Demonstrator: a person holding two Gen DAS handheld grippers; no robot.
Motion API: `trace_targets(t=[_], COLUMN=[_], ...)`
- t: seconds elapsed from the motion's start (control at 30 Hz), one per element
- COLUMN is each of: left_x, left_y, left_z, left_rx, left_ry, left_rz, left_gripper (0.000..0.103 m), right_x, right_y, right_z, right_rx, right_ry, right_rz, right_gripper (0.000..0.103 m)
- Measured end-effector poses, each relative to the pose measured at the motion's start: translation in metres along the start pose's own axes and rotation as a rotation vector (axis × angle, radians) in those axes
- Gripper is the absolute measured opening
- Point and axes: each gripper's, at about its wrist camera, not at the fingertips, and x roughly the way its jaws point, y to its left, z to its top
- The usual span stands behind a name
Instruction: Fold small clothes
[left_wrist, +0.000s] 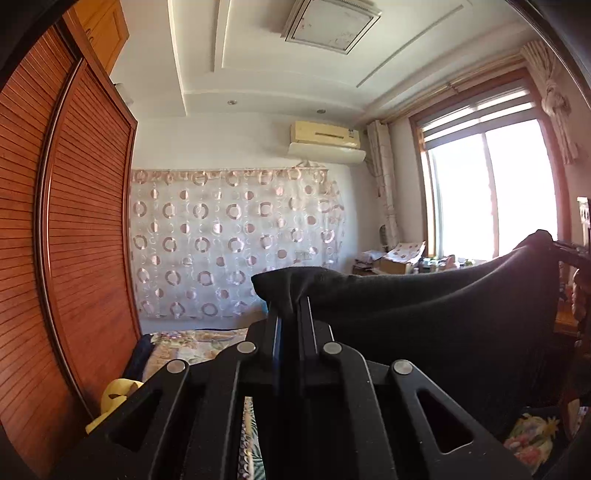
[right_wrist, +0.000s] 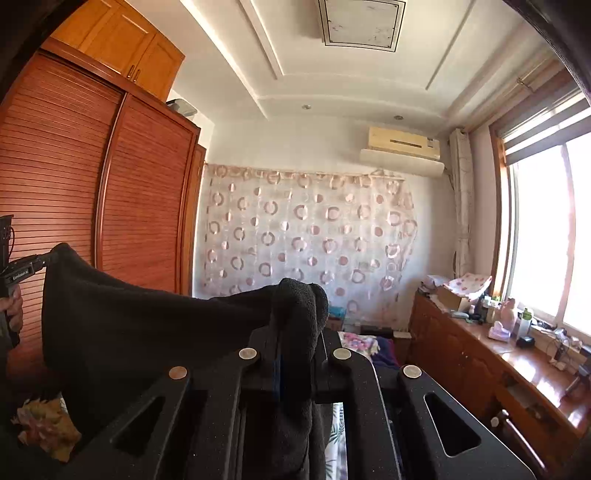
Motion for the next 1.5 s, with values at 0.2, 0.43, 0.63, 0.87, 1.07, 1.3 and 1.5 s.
trace_targets(t=[0.2, 0.43, 0.63, 0.87, 1.07, 1.3, 1.5], left_x=[0.083, 0.226, 0.239, 0.196, 0.168, 0.165, 0.164], left_y=[0.005, 0.018, 0.021, -0.004, -0.017, -0.017, -0.007], left_z=[-0.036, -0.120, -0.175, -0.189, -0.215, -0.260, -0.271], left_rx=[0.036, 0.122, 0.053, 0.044, 0.033, 0.026, -0.020], left_ry=[0.106, 0.310, 0.452, 0.512, 0.574, 0.723, 0.774], left_rz=[0.038, -0.013, -0.014, -0.087, -0.112, -0.124, -0.106], left_gripper=[0.008, 0.023, 0.067, 0.075, 0.075, 0.075, 0.075], right_x=[0.087, 0.256, 0.332, 0.302, 0.257, 0.221, 0.217], right_y=[0.005, 0.003, 0.002, 0.000, -0.028, -0.043, -0.041], right_z=[-0.024, -0.111, -0.210, -0.244, -0.247, -0.254, -0.254], right_rx=[-0.025, -0.087, 0.010, 0.104, 0.176, 0.269, 0.297], right_ry=[0.124, 0.378, 0.647, 0.683, 0.693, 0.738, 0.762], right_rz=[-0.020, -0.088, -0.104, -0.049, -0.019, 0.016, 0.028], right_gripper=[0.010, 0.020, 0.038, 0.047, 0.047, 0.047, 0.047])
